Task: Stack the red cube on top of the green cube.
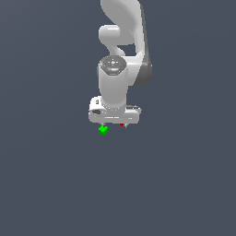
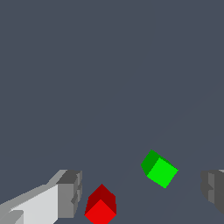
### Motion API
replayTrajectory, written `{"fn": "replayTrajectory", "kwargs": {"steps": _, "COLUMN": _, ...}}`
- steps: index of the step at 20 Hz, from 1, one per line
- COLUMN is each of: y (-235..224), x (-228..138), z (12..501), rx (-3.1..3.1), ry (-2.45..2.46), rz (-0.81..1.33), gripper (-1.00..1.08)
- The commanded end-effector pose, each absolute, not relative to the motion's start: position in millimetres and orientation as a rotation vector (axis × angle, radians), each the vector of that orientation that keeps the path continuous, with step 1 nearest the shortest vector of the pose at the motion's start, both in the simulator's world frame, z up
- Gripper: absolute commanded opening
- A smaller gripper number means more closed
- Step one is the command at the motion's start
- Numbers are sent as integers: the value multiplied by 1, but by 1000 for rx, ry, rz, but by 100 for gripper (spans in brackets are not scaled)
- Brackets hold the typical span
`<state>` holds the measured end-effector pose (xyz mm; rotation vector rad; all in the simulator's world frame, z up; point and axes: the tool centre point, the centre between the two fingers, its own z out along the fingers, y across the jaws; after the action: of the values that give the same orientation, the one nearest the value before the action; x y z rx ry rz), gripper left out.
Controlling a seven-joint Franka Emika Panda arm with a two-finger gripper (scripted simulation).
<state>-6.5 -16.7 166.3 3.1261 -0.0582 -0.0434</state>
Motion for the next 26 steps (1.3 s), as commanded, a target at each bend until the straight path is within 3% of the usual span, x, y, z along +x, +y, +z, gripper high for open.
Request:
{"fn": "replayTrajectory", "kwargs": {"steps": 1, "y": -17, "x": -6, "z": 166, "rx": 3126, "ry": -58, "rz": -43, "gripper": 100}}
{"fn": "replayTrajectory", "kwargs": {"steps": 13, "y": -2, "x": -26, "z": 151, "rx": 3126, "ry": 141, "rz": -36, "gripper": 100}}
{"fn": "replayTrajectory", "kwargs": {"steps": 26, "y": 25, "x": -90, "z": 106, "rx": 3053, "ry": 718, "rz": -16, "gripper": 100}}
